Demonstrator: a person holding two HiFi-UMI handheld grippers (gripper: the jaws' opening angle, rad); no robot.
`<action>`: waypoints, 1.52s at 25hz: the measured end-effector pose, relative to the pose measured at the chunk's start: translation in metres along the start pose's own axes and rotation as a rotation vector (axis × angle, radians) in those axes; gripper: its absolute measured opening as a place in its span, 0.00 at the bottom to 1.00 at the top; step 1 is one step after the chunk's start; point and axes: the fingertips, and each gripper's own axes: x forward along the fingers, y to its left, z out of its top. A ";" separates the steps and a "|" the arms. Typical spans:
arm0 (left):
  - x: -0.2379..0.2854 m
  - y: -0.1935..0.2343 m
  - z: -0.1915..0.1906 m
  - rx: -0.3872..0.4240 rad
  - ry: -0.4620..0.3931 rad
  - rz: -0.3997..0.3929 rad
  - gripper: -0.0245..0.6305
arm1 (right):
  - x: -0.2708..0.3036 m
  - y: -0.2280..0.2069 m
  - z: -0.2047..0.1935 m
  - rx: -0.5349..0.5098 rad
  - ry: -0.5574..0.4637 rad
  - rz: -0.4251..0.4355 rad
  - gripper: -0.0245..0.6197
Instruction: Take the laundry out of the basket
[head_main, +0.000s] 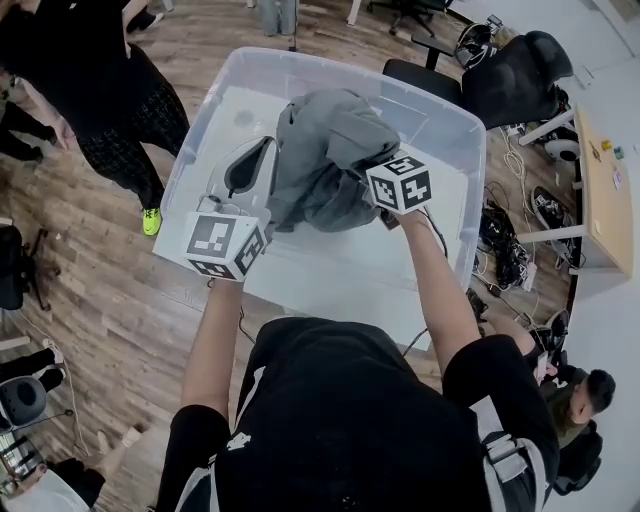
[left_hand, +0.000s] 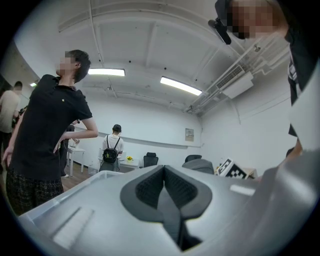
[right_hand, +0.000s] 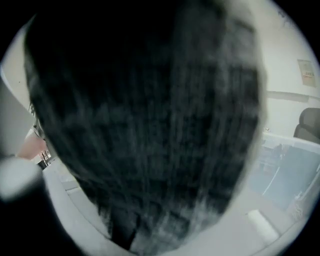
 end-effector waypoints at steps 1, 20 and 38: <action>0.000 0.000 0.000 -0.002 0.001 0.002 0.05 | -0.007 0.003 0.009 -0.002 -0.031 -0.002 0.33; -0.015 -0.005 0.019 0.044 -0.024 0.038 0.05 | -0.123 0.045 0.091 -0.039 -0.409 -0.081 0.34; -0.050 -0.045 0.036 0.084 -0.058 0.039 0.05 | -0.175 0.072 0.096 -0.058 -0.502 -0.079 0.34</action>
